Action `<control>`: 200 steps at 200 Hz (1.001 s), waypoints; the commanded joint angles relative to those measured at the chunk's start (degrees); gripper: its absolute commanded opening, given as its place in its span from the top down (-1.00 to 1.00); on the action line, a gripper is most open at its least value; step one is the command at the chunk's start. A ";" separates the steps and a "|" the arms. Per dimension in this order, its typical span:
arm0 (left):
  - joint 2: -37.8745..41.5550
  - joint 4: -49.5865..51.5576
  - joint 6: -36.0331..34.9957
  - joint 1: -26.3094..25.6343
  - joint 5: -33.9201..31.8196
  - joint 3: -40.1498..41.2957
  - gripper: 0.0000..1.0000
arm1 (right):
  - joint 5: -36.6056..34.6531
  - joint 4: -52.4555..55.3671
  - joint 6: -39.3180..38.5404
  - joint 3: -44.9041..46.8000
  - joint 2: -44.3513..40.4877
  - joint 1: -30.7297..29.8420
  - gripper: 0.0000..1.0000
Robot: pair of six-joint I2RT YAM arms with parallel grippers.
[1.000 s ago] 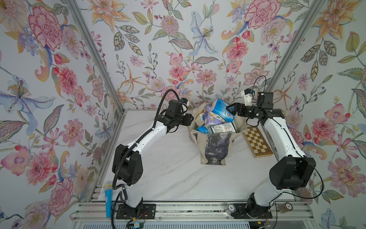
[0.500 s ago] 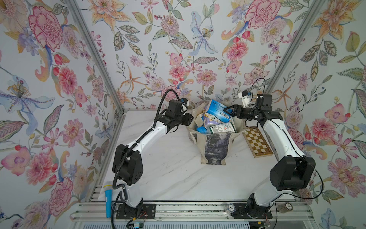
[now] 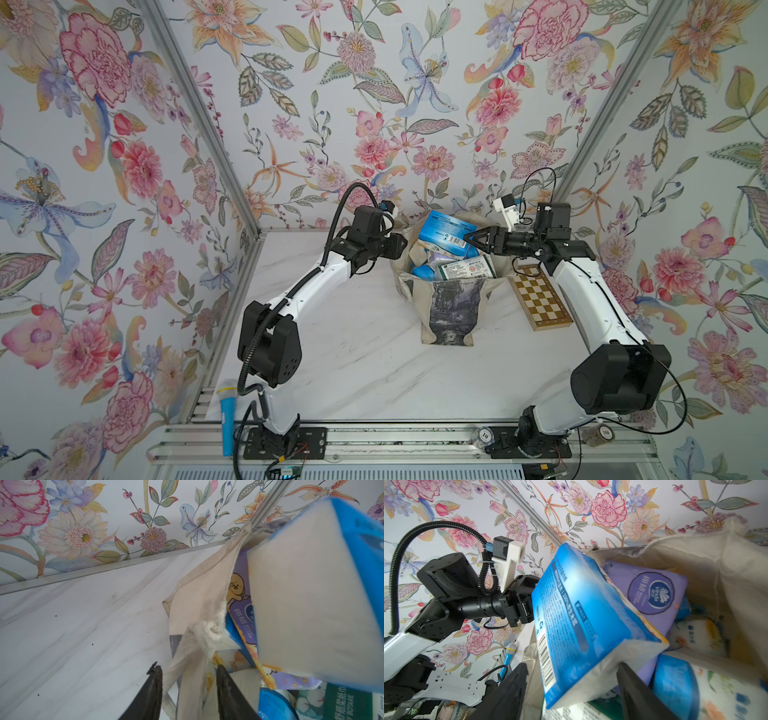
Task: Put tissues into the canvas bag
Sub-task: Adjust the pack of facial tissues in the canvas bag.
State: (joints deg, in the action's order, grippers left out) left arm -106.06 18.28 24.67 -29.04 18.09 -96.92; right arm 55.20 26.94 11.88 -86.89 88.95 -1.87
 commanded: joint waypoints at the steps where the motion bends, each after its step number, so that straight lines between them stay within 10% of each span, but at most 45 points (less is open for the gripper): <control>1: -1.60 -0.09 -0.57 0.63 1.50 -1.75 0.16 | 2.27 -0.22 0.42 0.53 -1.32 -0.42 -0.41; 39: -2.31 -0.89 -0.35 0.62 2.29 -1.66 0.72 | 4.46 -0.72 0.46 -0.29 -1.19 -1.17 -0.41; 144: -3.19 -0.65 -0.64 1.18 1.39 -7.88 0.74 | 14.60 -0.66 -0.37 -0.75 -0.97 -5.87 -0.39; 200: -4.31 -1.24 -0.22 1.16 2.60 -9.09 0.74 | 0.79 -1.34 0.47 -6.16 -1.86 -3.61 -0.38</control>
State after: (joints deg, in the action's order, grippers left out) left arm -109.10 17.89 24.64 -28.38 19.35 -104.53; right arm 62.85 26.92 12.27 -88.99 87.77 -6.00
